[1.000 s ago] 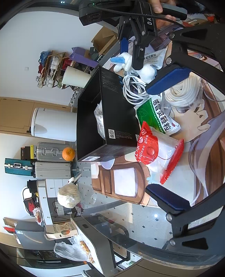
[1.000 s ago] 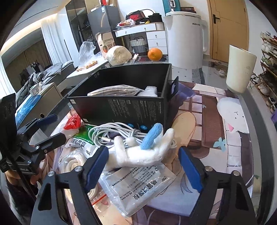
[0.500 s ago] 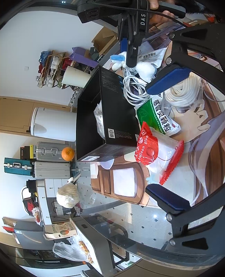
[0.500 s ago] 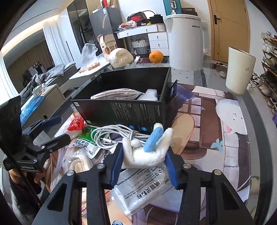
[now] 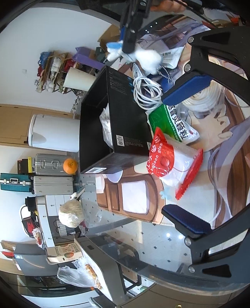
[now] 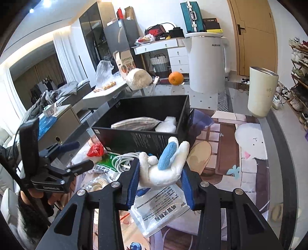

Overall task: Organize soft objects
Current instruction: 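Grasp the red 'balloon glue' bag with the left tool while the right tool holds the bunny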

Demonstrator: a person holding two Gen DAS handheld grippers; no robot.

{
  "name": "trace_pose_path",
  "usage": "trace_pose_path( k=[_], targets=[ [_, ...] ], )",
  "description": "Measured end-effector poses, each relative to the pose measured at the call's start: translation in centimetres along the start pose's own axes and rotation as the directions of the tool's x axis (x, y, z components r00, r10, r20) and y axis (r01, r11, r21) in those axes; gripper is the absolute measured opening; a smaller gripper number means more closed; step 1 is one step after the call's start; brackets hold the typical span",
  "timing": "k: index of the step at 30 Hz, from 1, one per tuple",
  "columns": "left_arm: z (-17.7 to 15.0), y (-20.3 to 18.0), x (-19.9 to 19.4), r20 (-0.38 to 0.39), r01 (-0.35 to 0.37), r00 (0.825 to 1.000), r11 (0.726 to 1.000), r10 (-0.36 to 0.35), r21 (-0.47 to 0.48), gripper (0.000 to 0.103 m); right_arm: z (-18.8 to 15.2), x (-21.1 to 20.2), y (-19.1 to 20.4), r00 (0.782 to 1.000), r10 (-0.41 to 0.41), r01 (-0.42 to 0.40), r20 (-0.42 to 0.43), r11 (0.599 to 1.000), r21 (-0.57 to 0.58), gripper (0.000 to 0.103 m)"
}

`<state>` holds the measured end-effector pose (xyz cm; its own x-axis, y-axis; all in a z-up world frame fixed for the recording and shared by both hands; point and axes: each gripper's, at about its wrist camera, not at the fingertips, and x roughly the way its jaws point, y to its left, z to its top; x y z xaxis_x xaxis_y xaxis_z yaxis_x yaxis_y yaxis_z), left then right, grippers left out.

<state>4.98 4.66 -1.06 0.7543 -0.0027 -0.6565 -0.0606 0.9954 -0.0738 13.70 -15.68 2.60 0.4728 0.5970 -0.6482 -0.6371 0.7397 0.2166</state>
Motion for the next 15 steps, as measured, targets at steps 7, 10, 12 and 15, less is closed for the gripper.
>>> trace_pose_path(
  k=[7, 10, 12, 15],
  targets=[
    [0.0, 0.4, 0.1, -0.028, -0.019, 0.999, 0.999, 0.02, 0.029, 0.102, 0.2, -0.6, -0.2, 1.0, 0.004, -0.004, 0.02, 1.0, 0.007, 0.041],
    [0.1, 1.2, 0.3, -0.033, -0.003, 0.999, 1.0, 0.003, -0.001, 0.098, 0.3, -0.7, -0.3, 1.0, 0.005, -0.005, 0.02, 1.0, 0.007, 0.041],
    [0.2, 1.6, 0.6, -0.046, 0.002, 0.999, 1.0, -0.002, -0.015, 0.091, 0.3, -0.7, -0.3, 1.0, 0.005, -0.005, 0.021, 1.0, 0.008, 0.041],
    [0.2, 2.1, 1.3, -0.083, 0.025, 0.996, 0.999, -0.028, -0.04, 0.076, 0.4, -0.7, -0.3, 1.0, 0.007, -0.007, 0.02, 1.0, 0.006, 0.041]
  ],
)
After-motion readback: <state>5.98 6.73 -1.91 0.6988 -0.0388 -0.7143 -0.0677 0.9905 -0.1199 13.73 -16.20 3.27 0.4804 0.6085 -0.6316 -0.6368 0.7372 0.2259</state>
